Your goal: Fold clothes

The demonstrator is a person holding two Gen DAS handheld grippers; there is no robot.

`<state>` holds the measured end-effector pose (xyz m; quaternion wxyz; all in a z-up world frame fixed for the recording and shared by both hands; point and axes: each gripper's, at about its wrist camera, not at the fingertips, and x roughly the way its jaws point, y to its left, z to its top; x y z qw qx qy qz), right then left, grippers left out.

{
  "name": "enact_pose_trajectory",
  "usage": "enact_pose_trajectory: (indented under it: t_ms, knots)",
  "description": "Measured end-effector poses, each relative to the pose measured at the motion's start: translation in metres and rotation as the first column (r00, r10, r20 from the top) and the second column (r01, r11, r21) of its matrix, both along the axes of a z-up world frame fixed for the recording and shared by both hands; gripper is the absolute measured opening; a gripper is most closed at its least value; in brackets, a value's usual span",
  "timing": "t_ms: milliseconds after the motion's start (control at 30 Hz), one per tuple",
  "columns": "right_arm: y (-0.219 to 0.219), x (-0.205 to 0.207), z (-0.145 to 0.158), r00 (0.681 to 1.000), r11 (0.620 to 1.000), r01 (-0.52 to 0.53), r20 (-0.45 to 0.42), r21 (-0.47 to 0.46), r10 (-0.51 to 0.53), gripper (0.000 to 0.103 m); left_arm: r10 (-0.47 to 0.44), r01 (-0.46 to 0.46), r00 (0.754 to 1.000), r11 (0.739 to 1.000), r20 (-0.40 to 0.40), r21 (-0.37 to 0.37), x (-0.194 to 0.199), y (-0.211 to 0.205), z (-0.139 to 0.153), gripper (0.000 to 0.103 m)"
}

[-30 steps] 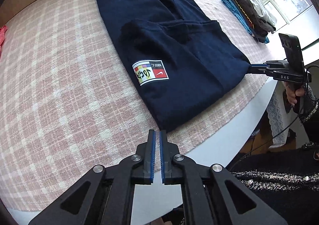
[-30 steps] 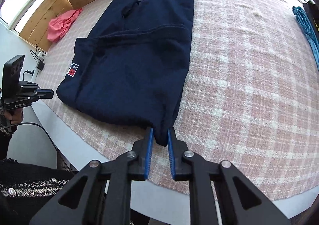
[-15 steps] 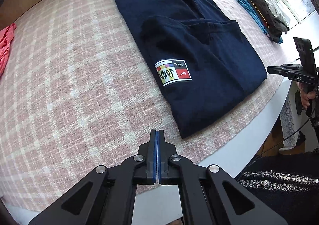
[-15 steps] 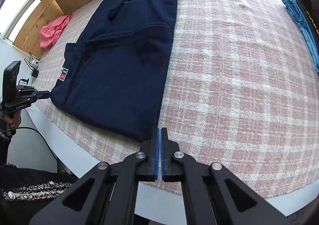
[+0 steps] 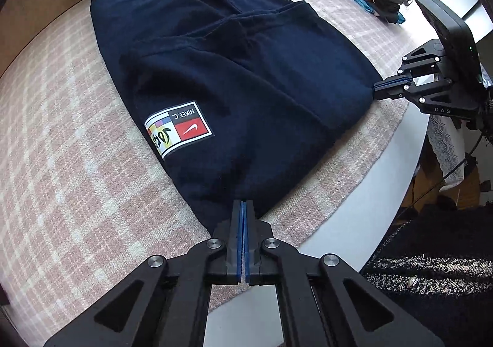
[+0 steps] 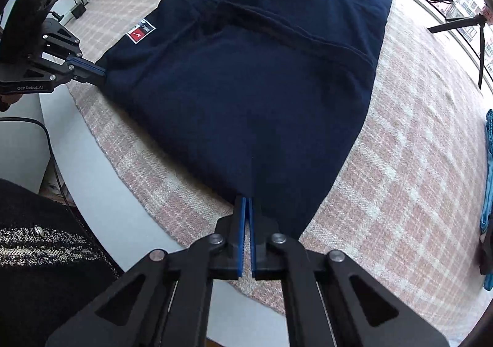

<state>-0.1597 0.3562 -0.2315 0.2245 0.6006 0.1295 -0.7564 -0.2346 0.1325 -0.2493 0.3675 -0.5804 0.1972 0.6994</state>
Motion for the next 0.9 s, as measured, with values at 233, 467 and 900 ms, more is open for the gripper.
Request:
enact_pose_trajectory:
  t_ms: [233, 467, 900]
  knots:
    - [0.029, -0.005, 0.016, 0.998, 0.998, 0.065, -0.013, 0.000, -0.065, 0.001, -0.020, 0.021, 0.999, 0.998, -0.026, 0.054, 0.006, -0.016, 0.023, 0.006]
    - [-0.004, -0.001, 0.016, 0.997, 0.998, -0.064, -0.045, 0.004, 0.064, 0.026, -0.144, 0.141, 0.985, 0.989, -0.092, -0.038, 0.004, 0.025, -0.006, 0.018]
    - [0.025, -0.023, 0.021, 1.000, 0.999, -0.002, -0.011, 0.042, 0.003, 0.001, -0.160, 0.156, 0.985, 0.985, -0.058, -0.079, -0.003, -0.012, 0.020, 0.001]
